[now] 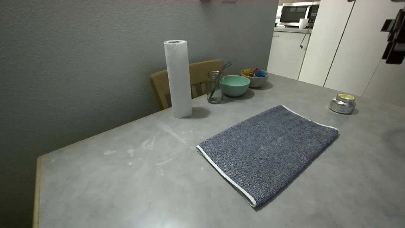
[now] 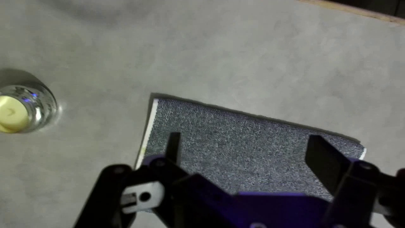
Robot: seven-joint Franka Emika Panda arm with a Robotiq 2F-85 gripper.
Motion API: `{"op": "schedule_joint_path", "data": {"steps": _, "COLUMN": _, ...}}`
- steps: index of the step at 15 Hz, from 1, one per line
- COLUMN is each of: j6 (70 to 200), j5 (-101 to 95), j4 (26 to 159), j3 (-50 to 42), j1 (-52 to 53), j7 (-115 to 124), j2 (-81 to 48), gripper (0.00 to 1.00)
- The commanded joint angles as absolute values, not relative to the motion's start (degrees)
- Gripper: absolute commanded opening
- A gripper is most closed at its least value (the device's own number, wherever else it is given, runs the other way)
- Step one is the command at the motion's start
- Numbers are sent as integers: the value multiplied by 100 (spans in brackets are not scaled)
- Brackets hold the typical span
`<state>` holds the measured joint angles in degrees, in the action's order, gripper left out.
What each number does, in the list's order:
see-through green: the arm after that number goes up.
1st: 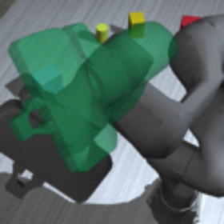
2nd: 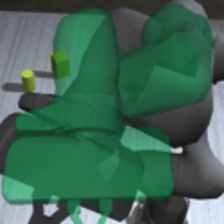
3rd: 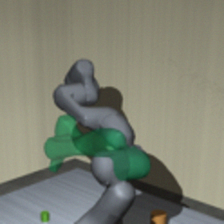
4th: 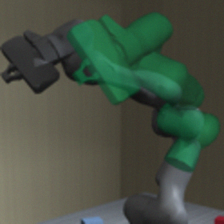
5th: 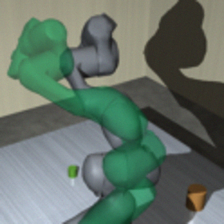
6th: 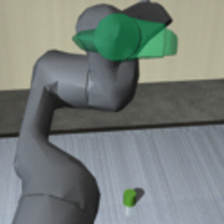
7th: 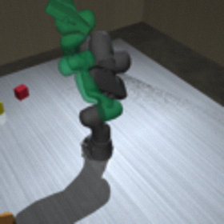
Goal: Fold the grey towel
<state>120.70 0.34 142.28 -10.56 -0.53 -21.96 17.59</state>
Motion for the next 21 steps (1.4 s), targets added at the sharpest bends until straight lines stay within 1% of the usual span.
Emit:
{"op": "schedule_joint_path", "data": {"steps": 1, "j6": 12295, "j5": 467, "j4": 13581, "j3": -729, "j1": 328, "j7": -2504, "j2": 597, "gripper": 100}}
{"op": "schedule_joint_path", "data": {"steps": 3, "j6": 12229, "j5": 486, "j4": 13176, "j3": -460, "j1": 463, "j7": -2514, "j2": -44, "gripper": 100}}
{"op": "schedule_joint_path", "data": {"steps": 4, "j6": 12226, "j5": 371, "j4": 13713, "j3": -493, "j1": 268, "j7": -2325, "j2": 753, "gripper": 100}}
{"op": "schedule_joint_path", "data": {"steps": 6, "j6": 12236, "j5": 369, "j4": 13554, "j3": -339, "j1": 304, "j7": -2231, "j2": 423, "gripper": 100}}
{"op": "schedule_joint_path", "data": {"steps": 10, "j6": 12225, "j5": 370, "j4": 13579, "j3": -414, "j1": 219, "j7": -2254, "j2": 612, "gripper": 100}}
{"op": "schedule_joint_path", "data": {"steps": 12, "j6": 12041, "j5": 257, "j4": 13549, "j3": -298, "j1": 243, "j7": -1490, "j2": 656, "gripper": 100}}
{"op": "schedule_joint_path", "data": {"steps": 14, "j6": 12159, "j5": 362, "j4": 13448, "j3": -109, "j1": 311, "j7": -431, "j2": 462, "gripper": 100}}
{"op": "schedule_joint_path", "data": {"steps": 18, "j6": 12177, "j5": 390, "j4": 12929, "j3": 327, "j1": 460, "j7": 1480, "j2": -273, "gripper": 100}}
{"op": "schedule_joint_path", "data": {"steps": 19, "j6": 12205, "j5": 344, "j4": 13297, "j3": 255, "j1": 395, "j7": 899, "j2": 231, "gripper": 100}}
{"op": "schedule_joint_path", "data": {"steps": 21, "j6": 12205, "j5": 343, "j4": 13108, "j3": 362, "j1": 479, "j7": 1395, "j2": -79, "gripper": 100}}
